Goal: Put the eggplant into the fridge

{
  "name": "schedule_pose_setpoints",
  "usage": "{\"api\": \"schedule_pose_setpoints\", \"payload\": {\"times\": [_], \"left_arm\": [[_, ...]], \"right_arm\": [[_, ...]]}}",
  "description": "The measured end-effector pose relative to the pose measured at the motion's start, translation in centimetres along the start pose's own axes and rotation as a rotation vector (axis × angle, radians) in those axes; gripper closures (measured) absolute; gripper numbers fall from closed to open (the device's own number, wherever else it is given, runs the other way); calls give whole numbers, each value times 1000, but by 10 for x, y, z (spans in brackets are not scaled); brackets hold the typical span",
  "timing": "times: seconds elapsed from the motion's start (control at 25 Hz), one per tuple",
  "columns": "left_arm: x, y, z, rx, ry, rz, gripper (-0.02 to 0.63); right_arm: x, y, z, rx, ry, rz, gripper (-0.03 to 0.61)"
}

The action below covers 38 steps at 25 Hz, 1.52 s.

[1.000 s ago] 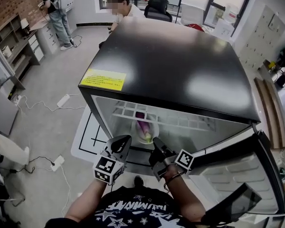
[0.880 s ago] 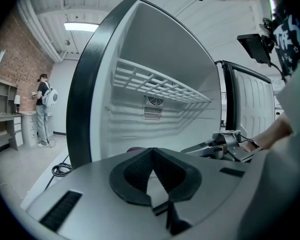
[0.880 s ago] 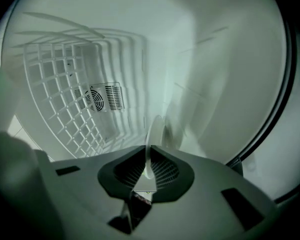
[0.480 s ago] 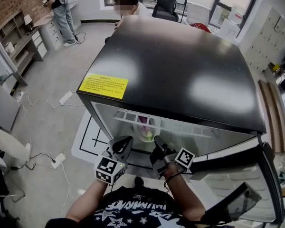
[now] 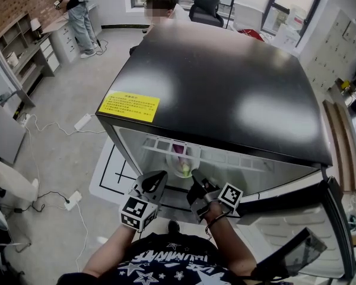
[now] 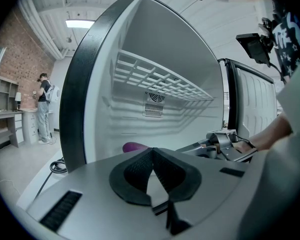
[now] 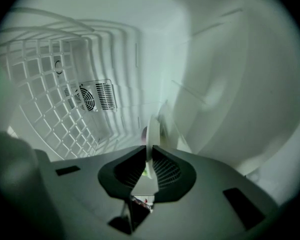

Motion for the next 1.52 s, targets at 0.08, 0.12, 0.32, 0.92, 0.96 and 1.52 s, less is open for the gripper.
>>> {"api": "schedule_pose_setpoints", "payload": {"times": [0.08,0.12,0.32,0.92,0.96,1.52], "left_arm": [[0,0,0,-2,0,-4,604],[0,1,0,-3,0,-5,604],[-2,2,1,4,9,-14,604],[1,11,-1,17,28,-22,604],[1,13,-1,19,29,-22,604],[5,36,-8,38,19,-14,604]], "right_arm": [[-1,0,0,13,23,7,554],[-1,0,0,20,35,14,554],[0,-1,-2,92,85,37,554],[13,6,-11,212,130,78,486],[13,6,-11,218,133,76,486],[26,27,-10,215,132,48,486]]}}
Point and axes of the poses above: the fingertips, and each gripper's own axes: y backward along the fingers, z to its left, x out of its underside, the point moved 5 cm from there along y, backward along the fingers, and after that the axes turned 1 degree about -z, right-handed, at the moved point
